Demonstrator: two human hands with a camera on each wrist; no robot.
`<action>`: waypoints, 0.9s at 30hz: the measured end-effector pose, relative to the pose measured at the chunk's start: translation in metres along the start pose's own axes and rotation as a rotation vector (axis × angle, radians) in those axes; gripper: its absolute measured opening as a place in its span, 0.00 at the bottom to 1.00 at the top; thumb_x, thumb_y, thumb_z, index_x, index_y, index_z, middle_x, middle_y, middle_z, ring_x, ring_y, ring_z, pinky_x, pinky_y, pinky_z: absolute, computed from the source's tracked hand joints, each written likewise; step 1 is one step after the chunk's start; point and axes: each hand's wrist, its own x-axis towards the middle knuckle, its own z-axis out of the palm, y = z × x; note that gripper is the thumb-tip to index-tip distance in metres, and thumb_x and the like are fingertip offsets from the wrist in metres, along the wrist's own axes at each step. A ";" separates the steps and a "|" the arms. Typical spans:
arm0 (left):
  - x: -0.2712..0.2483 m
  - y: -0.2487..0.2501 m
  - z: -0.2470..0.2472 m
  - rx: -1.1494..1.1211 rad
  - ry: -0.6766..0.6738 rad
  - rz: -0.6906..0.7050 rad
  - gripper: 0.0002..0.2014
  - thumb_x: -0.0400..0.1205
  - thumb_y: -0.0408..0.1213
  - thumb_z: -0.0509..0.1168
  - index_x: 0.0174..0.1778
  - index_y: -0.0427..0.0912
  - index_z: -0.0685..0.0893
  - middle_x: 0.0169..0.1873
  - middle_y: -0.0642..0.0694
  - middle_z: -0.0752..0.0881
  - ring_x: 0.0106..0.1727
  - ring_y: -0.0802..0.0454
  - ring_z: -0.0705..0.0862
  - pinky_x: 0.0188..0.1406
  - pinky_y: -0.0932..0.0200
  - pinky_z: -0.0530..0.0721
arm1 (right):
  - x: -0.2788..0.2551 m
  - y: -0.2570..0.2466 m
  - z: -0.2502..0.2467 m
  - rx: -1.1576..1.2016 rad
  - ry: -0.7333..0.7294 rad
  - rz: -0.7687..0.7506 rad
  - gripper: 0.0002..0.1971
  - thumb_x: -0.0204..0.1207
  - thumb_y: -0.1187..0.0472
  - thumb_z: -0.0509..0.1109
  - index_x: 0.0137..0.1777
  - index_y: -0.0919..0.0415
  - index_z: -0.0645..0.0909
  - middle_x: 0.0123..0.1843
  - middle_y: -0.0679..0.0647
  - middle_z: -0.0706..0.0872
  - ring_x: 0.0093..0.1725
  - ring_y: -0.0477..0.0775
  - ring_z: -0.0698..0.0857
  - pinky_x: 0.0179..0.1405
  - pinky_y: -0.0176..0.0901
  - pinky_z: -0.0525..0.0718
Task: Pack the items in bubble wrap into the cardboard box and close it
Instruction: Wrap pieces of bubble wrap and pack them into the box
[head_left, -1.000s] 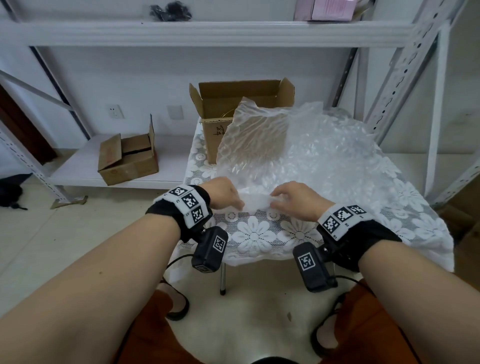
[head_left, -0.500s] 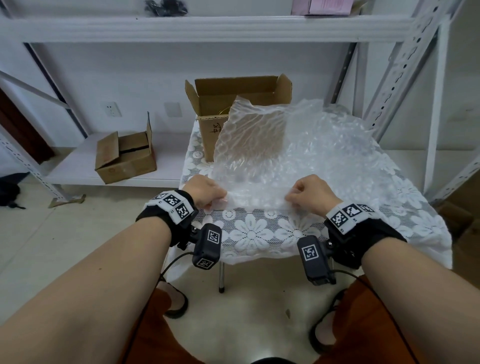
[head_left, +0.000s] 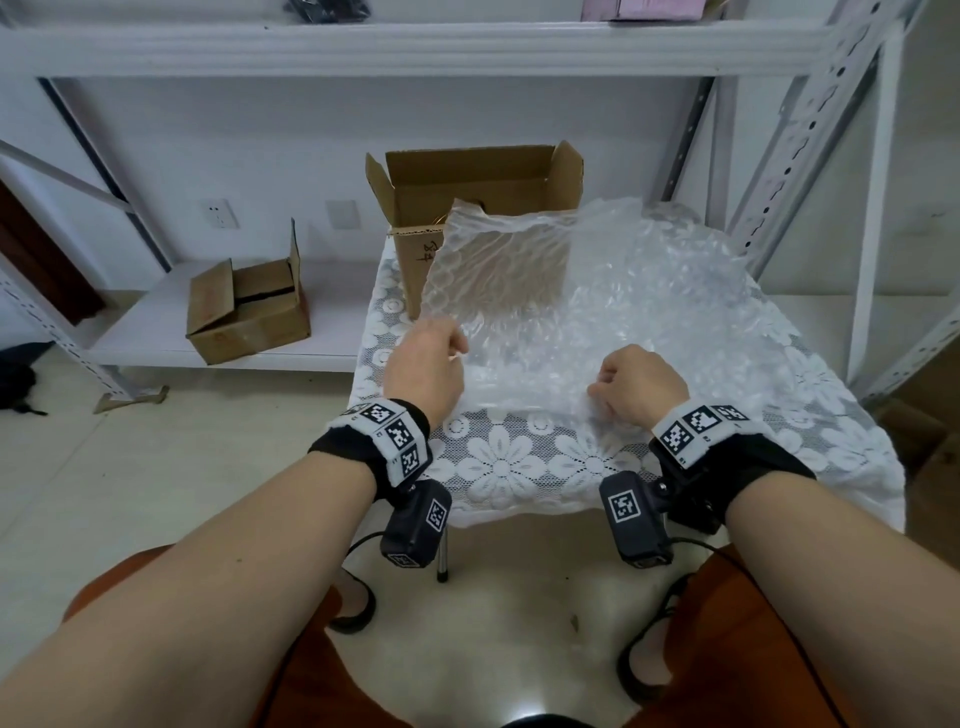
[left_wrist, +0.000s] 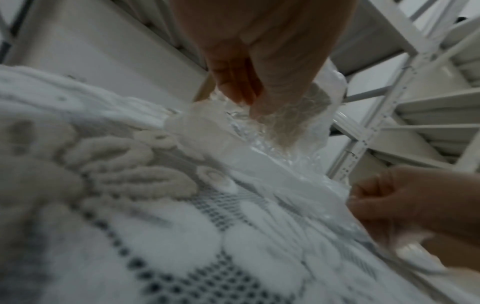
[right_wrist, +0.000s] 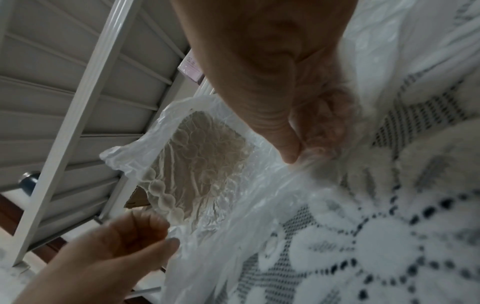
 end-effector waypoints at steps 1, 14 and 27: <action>-0.001 0.006 0.001 0.007 0.011 0.062 0.11 0.76 0.24 0.64 0.43 0.46 0.78 0.45 0.52 0.77 0.44 0.53 0.78 0.42 0.61 0.76 | -0.001 -0.001 -0.001 -0.017 0.002 -0.007 0.06 0.75 0.63 0.68 0.38 0.60 0.83 0.41 0.56 0.89 0.42 0.58 0.87 0.38 0.43 0.80; -0.013 0.013 0.030 0.253 -0.652 0.055 0.25 0.85 0.52 0.56 0.80 0.60 0.62 0.83 0.48 0.58 0.84 0.45 0.52 0.80 0.33 0.52 | -0.004 0.001 0.007 -0.032 0.042 -0.029 0.09 0.78 0.55 0.67 0.46 0.60 0.84 0.48 0.54 0.88 0.43 0.54 0.83 0.40 0.43 0.77; 0.011 0.029 0.012 -0.084 -0.211 -0.264 0.19 0.89 0.41 0.48 0.59 0.36 0.82 0.58 0.38 0.84 0.58 0.40 0.82 0.60 0.51 0.79 | -0.038 -0.037 0.015 -0.177 0.386 -1.007 0.13 0.76 0.56 0.66 0.30 0.57 0.79 0.25 0.48 0.80 0.23 0.49 0.79 0.21 0.37 0.74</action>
